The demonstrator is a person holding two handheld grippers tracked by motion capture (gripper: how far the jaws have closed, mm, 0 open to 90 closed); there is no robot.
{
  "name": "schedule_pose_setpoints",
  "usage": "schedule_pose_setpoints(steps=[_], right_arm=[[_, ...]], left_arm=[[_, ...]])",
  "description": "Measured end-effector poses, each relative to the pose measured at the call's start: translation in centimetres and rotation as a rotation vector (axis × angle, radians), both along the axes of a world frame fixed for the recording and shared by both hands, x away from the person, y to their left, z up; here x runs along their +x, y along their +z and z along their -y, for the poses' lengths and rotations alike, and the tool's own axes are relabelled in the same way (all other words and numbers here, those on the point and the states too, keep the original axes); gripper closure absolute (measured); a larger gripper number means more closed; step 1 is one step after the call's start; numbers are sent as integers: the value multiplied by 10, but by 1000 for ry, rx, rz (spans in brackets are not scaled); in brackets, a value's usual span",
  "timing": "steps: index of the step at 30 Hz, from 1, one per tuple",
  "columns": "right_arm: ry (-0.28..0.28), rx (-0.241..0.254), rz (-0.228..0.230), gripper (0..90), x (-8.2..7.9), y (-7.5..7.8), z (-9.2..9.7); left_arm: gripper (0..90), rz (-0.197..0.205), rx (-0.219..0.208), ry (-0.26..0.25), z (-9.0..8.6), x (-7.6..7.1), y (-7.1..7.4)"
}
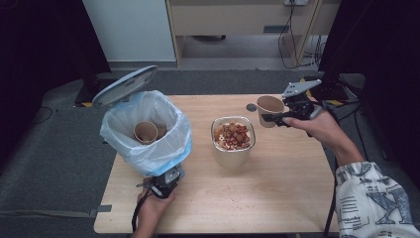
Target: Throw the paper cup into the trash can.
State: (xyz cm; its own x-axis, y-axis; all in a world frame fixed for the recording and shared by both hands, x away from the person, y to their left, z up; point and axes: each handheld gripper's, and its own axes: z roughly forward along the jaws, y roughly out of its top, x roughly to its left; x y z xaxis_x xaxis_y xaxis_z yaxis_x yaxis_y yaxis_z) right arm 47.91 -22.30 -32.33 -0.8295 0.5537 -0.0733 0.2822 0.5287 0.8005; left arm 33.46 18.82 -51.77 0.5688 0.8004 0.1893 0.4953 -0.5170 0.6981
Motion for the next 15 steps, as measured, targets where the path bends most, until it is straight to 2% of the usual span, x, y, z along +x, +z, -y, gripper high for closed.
schedule_pose_setpoints(steps=[14,15], right_arm=[[32,7,7,401,-4,28,-49],[38,6,11,401,-5,32,-57]], left_arm=[[879,2,-2,2,1,0,0],[879,0,-6,7,1,-1,-1]])
